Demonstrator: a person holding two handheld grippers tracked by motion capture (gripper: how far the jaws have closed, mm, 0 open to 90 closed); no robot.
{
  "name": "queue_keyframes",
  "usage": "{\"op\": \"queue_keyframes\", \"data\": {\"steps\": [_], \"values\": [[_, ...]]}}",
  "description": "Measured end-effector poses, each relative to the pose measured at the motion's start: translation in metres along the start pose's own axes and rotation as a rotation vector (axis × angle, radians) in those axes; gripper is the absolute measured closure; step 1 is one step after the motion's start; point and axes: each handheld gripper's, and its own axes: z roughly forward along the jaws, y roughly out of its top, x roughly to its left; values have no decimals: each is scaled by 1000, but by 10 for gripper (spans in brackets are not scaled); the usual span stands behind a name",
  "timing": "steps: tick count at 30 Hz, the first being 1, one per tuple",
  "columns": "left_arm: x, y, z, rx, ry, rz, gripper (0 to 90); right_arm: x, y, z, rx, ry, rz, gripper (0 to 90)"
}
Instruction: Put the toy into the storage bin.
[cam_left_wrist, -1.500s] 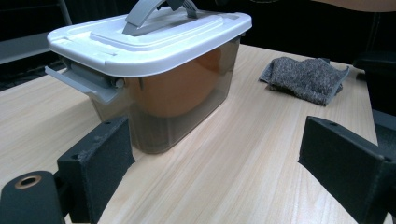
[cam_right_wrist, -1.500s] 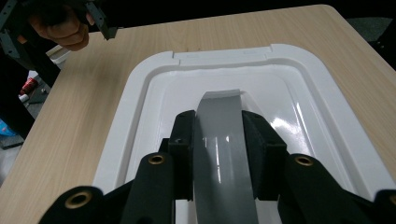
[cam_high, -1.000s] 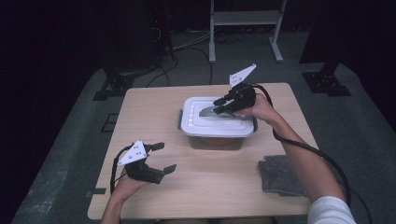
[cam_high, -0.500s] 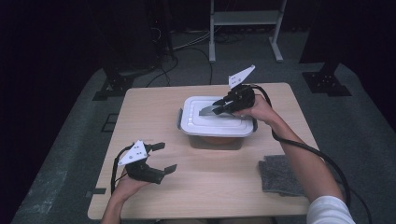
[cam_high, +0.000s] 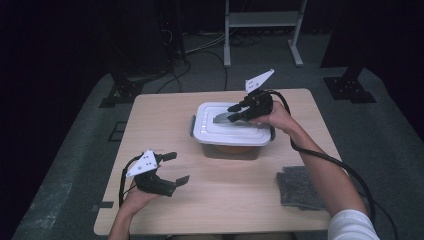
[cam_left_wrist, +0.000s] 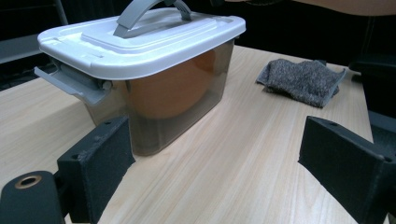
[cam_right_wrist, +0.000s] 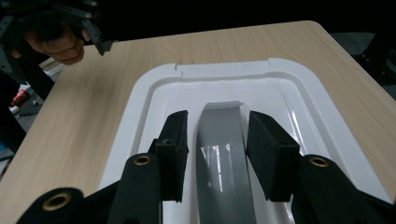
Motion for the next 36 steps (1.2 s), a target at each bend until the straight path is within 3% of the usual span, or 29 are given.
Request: {"op": "queue_keyframes", "data": {"steps": [14, 25, 36], "values": [[-3, 0, 0, 3, -3, 9, 86, 24, -5, -37, -59, -33, 22, 472], [-6, 2, 4, 5, -10, 14, 86, 52, -31, -79, -95, -81, 46, 438], [-6, 3, 6, 4, -14, 15, 86, 73, -58, -108, -105, -127, 69, 418]]}}
